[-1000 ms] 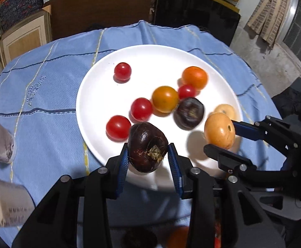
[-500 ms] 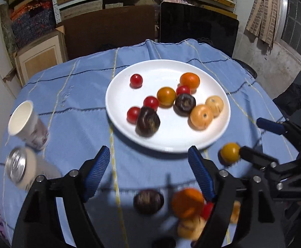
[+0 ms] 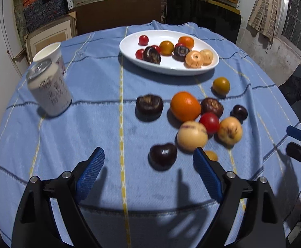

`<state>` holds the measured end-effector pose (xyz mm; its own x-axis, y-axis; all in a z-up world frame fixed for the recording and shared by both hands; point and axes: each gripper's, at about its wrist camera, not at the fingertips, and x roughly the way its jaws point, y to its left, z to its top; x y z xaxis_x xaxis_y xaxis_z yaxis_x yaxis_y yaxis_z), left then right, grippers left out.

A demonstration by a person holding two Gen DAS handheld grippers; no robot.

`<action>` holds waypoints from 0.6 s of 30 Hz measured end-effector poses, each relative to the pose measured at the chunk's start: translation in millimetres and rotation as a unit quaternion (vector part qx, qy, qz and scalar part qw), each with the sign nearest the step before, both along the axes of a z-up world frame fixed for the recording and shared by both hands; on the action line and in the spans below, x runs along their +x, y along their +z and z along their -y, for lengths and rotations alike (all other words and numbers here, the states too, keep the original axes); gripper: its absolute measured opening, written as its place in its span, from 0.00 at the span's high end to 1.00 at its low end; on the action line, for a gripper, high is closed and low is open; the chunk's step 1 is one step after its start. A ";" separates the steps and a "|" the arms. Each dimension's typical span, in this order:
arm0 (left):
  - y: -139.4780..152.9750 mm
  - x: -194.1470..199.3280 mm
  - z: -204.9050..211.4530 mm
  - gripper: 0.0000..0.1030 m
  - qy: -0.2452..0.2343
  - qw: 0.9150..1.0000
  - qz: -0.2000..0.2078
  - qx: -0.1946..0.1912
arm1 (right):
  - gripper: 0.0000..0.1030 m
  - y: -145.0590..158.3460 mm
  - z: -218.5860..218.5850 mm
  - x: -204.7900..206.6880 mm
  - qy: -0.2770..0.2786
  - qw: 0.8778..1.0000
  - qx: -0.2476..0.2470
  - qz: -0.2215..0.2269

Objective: Organize fruits
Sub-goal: 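Withdraw both tools from the plate back over the fruit cluster, then grasp a dark purple fruit with the left tool while the right tool grasps another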

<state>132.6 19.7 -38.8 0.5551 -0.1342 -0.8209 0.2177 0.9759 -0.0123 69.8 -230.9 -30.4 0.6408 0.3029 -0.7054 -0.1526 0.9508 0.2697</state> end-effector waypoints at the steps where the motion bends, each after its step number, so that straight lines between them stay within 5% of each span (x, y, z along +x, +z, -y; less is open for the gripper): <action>1: -2.4 -2.6 -2.1 0.17 0.001 1.000 -0.003 -0.001 | 0.15 0.0 0.5 -4.5 -0.001 1.000 -0.003 0.000; 13: -22.6 9.9 5.0 0.33 -0.013 1.000 -0.024 -0.005 | 0.15 1.0 -8.6 -18.2 0.005 1.000 -0.025 0.005; 17: -27.5 17.3 8.2 0.52 -0.016 0.999 -0.028 -0.007 | 0.15 1.0 -11.0 -10.0 0.008 1.000 -0.029 0.003; 18: -26.6 17.5 9.1 0.65 -0.022 0.999 -0.027 -0.013 | 0.15 0.4 -13.2 -5.8 0.011 0.999 -0.034 0.004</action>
